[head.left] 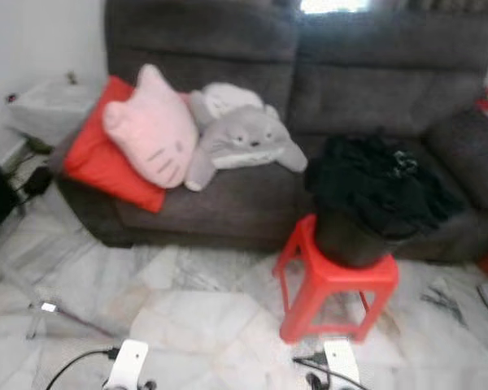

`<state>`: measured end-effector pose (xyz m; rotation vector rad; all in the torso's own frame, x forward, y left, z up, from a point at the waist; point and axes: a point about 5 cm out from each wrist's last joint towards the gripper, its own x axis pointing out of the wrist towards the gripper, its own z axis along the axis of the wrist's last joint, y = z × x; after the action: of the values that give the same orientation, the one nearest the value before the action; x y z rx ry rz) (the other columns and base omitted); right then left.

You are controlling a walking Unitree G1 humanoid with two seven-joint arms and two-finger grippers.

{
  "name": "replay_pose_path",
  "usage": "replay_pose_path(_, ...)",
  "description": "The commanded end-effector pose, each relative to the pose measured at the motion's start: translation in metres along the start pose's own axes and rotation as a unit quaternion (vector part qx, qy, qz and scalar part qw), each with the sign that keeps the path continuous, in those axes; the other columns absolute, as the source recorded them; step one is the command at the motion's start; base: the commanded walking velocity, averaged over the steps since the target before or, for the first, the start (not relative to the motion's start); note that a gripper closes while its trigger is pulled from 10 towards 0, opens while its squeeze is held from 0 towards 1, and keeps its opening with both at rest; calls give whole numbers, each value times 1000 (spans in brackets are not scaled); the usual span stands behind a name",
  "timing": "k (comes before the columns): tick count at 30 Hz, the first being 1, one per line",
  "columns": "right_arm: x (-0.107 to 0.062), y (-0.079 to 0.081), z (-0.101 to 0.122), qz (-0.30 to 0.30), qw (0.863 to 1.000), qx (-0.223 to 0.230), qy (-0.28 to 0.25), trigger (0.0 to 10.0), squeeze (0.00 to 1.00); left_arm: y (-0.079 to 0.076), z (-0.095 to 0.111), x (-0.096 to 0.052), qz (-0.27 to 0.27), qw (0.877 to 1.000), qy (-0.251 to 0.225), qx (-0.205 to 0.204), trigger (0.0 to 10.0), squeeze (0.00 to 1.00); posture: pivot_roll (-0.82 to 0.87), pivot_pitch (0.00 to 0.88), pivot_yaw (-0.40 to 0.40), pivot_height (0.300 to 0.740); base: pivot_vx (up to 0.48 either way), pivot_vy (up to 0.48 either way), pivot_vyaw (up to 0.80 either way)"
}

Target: Hang hanger

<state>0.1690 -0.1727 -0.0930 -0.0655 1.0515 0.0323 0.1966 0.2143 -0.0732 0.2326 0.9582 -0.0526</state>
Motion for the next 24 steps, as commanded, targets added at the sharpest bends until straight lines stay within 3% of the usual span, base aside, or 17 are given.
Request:
replay_pose_path(1,1,-1,6,-3,1000,7,-12,10000,0,1,-8,-1,-5,1000,14,14,10000,0,-16,0,6,740,0,0,0)
replay_pose_path(5,1,2,6,-1,1000,9,-13,10000,0,3,-8,-1,-5,1000,14,21,10000,0,-16,0,12,740,0,0,0)
replay_pose_path(24,1,9,5,-9,1000,23,-15,10000,0,10,-10,-3,-1,999,14,34,10000,0,-66,0,14,740,0,-337,0)
